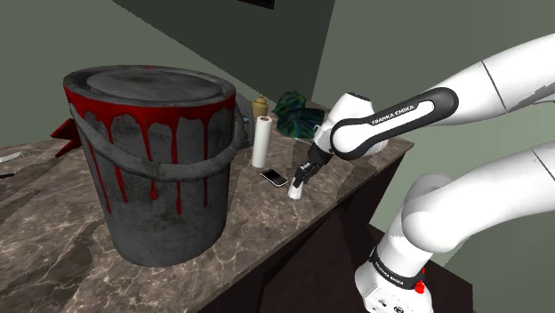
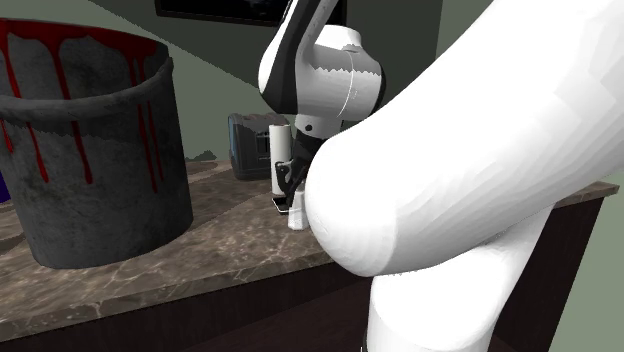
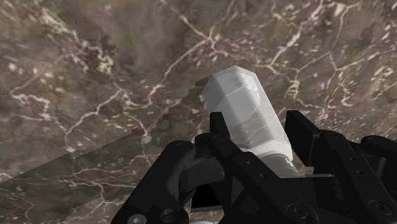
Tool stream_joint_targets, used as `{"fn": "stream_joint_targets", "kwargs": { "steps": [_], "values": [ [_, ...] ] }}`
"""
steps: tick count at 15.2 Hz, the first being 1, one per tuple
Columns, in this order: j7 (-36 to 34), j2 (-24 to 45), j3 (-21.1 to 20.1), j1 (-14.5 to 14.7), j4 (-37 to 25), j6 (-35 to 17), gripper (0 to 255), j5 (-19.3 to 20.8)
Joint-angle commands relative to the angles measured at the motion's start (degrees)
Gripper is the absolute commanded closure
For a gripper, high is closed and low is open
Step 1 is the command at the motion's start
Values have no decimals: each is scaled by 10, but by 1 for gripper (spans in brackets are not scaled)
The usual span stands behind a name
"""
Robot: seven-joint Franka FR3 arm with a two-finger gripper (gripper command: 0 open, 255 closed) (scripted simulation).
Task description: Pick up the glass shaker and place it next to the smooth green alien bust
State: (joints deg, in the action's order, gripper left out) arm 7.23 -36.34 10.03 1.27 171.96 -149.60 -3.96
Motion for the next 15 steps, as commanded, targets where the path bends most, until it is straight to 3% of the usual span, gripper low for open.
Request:
{"fn": "stream_joint_targets", "kwargs": {
  "steps": [1, 15],
  "values": [
    [0, 0, 0, 0, 0, 0, 255, 0],
    [-22, -87, -19, -15, -59, 146, 255, 11]
  ]
}}
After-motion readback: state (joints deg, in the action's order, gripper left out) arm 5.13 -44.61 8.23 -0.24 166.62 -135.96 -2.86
